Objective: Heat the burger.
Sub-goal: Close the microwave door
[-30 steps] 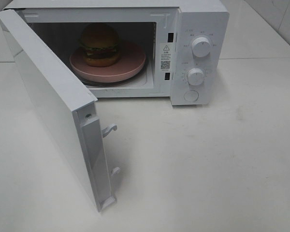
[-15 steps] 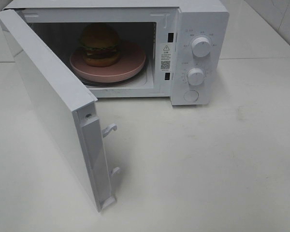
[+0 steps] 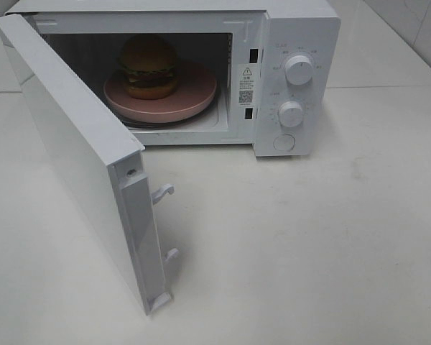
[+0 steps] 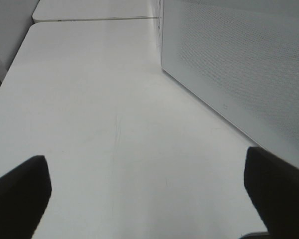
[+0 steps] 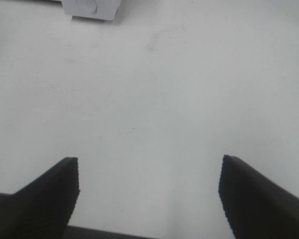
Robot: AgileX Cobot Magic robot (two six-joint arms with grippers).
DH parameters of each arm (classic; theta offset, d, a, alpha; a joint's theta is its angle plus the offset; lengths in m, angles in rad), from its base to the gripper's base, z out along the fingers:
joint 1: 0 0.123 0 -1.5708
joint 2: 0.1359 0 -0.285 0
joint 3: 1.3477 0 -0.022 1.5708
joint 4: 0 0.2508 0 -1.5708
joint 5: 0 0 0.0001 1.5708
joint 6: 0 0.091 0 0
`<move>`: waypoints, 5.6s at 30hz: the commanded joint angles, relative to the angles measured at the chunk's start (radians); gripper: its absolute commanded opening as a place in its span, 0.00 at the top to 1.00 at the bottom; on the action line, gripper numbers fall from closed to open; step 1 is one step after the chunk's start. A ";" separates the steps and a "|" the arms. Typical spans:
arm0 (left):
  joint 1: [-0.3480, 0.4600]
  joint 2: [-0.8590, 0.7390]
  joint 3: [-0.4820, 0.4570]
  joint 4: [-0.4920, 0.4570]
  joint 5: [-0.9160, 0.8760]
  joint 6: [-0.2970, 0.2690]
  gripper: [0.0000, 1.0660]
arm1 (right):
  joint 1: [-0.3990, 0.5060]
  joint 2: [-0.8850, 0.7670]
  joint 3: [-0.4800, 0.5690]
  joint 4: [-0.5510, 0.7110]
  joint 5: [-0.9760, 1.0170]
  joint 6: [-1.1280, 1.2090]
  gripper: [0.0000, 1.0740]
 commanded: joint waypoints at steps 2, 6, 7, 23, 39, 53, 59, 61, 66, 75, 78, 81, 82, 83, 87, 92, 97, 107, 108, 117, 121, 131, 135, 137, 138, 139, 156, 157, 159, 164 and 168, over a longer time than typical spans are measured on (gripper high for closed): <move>0.001 -0.003 0.000 -0.004 -0.009 0.000 0.08 | -0.058 -0.069 0.003 0.016 -0.013 -0.023 0.29; 0.001 -0.003 0.000 -0.004 -0.009 0.000 0.08 | -0.088 -0.112 0.003 0.018 -0.013 -0.022 0.29; 0.001 -0.003 0.000 -0.004 -0.009 0.000 0.08 | -0.102 -0.134 0.003 0.019 -0.013 -0.023 0.29; 0.001 -0.003 0.000 -0.004 -0.009 0.000 0.08 | -0.126 -0.217 0.004 0.021 -0.013 -0.027 0.29; 0.001 -0.003 0.000 -0.004 -0.009 0.000 0.08 | -0.126 -0.217 0.004 0.021 -0.013 -0.027 0.29; 0.001 -0.003 0.000 -0.004 -0.009 0.000 0.08 | -0.125 -0.217 0.004 0.021 -0.013 -0.027 0.29; 0.001 -0.003 0.000 -0.004 -0.009 0.000 0.08 | -0.125 -0.217 0.004 0.021 -0.013 -0.027 0.29; 0.001 -0.003 0.000 -0.004 -0.009 0.000 0.08 | -0.125 -0.217 0.004 0.021 -0.013 -0.027 0.29; 0.001 -0.003 0.000 -0.004 -0.009 0.000 0.08 | -0.125 -0.217 0.004 0.021 -0.013 -0.027 0.29; 0.001 -0.003 0.000 -0.006 -0.009 0.000 0.08 | -0.125 -0.217 0.004 0.021 -0.013 -0.027 0.29; 0.001 -0.003 -0.003 -0.006 -0.012 0.000 0.08 | -0.125 -0.217 0.004 0.021 -0.013 -0.027 0.29; 0.001 -0.003 -0.003 -0.007 -0.014 0.000 0.08 | -0.125 -0.217 0.004 0.021 -0.013 -0.027 0.29; 0.001 -0.003 -0.003 -0.007 -0.014 0.000 0.08 | -0.125 -0.217 0.004 0.021 -0.013 -0.027 0.29; 0.001 -0.003 -0.003 -0.007 -0.014 0.000 0.08 | -0.125 -0.217 0.004 0.021 -0.013 -0.027 0.29; 0.001 -0.003 -0.019 -0.009 -0.034 0.000 0.09 | -0.125 -0.217 0.004 0.021 -0.013 -0.027 0.29; 0.001 0.038 -0.025 -0.008 -0.059 0.000 0.14 | -0.125 -0.217 0.004 0.021 -0.013 -0.027 0.29; 0.001 0.138 -0.026 -0.007 -0.059 0.000 0.22 | -0.125 -0.217 0.004 0.021 -0.013 -0.027 0.29; 0.001 0.245 -0.011 -0.005 -0.257 0.000 0.61 | -0.125 -0.217 0.004 0.021 -0.013 -0.027 0.29; 0.001 0.264 0.000 -0.005 -0.303 0.000 0.69 | -0.125 -0.217 0.004 0.021 -0.013 -0.027 0.29; 0.001 0.410 0.001 -0.004 -0.452 0.000 0.99 | -0.125 -0.217 0.004 0.021 -0.013 -0.027 0.29; 0.001 0.496 0.001 -0.008 -0.543 0.000 1.00 | -0.125 -0.217 0.004 0.021 -0.013 -0.027 0.29; 0.001 0.709 0.001 -0.016 -0.824 0.002 1.00 | -0.125 -0.217 0.004 0.021 -0.013 -0.027 0.29; 0.001 0.802 0.033 -0.016 -1.029 0.002 1.00 | -0.125 -0.217 0.004 0.021 -0.013 -0.027 0.29; 0.001 0.818 0.050 -0.016 -1.077 0.002 1.00 | -0.125 -0.217 0.004 0.021 -0.013 -0.027 0.29; 0.001 0.848 0.083 -0.016 -1.165 -0.001 1.00 | -0.125 -0.217 0.004 0.021 -0.013 -0.027 0.29; -0.001 0.862 0.096 -0.016 -1.194 -0.005 1.00 | -0.125 -0.217 0.004 0.021 -0.013 -0.027 0.29; -0.206 1.239 0.169 0.065 -1.600 -0.009 1.00 | -0.125 -0.217 0.004 0.021 -0.013 -0.027 0.29; -0.212 1.256 0.169 0.065 -1.615 -0.009 1.00 | -0.125 -0.217 0.004 0.021 -0.013 -0.027 0.29; -0.221 1.297 0.169 0.065 -1.655 -0.010 1.00 | -0.125 -0.217 0.004 0.021 -0.013 -0.027 0.29; -0.248 1.362 0.169 0.075 -1.746 -0.037 1.00 | -0.125 -0.217 0.004 0.021 -0.013 -0.027 0.29; -0.282 1.442 0.169 0.130 -1.867 -0.083 1.00 | -0.125 -0.217 0.004 0.021 -0.013 -0.027 0.29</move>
